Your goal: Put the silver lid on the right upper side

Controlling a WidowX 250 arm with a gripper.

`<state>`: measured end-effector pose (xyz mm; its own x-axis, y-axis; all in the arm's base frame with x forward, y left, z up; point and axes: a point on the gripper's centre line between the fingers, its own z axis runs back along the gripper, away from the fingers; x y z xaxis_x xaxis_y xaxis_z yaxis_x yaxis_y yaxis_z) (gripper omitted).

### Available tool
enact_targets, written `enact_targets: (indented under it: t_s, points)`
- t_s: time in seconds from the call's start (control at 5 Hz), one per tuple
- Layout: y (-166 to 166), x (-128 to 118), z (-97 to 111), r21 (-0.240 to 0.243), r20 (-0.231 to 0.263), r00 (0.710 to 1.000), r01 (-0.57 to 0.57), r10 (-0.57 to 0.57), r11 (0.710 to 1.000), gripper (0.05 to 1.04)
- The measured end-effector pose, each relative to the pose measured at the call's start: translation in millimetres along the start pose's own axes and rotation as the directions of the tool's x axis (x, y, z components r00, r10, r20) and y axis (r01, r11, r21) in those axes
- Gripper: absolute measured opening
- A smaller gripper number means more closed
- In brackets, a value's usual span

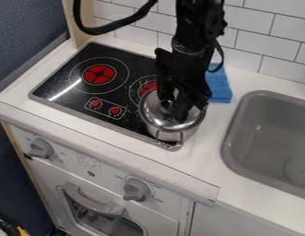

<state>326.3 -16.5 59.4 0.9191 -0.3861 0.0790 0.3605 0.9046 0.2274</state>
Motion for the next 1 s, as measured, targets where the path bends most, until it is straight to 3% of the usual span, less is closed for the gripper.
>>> enact_targets:
  t_s: [0.2,0.6,0.8,1.0]
  points:
    - [4,-1,-1,0.001,0.000,1.000,-0.007,0.007,1.000,0.285]
    - [5,-3,1,-0.037,-0.014,1.000,-0.016,0.015,0.999,0.276]
    - [15,0,11,-0.042,-0.048,0.997,-0.064,0.062,0.997,0.276]
    - [25,15,30,-0.085,-0.015,0.995,-0.104,0.103,0.991,0.276]
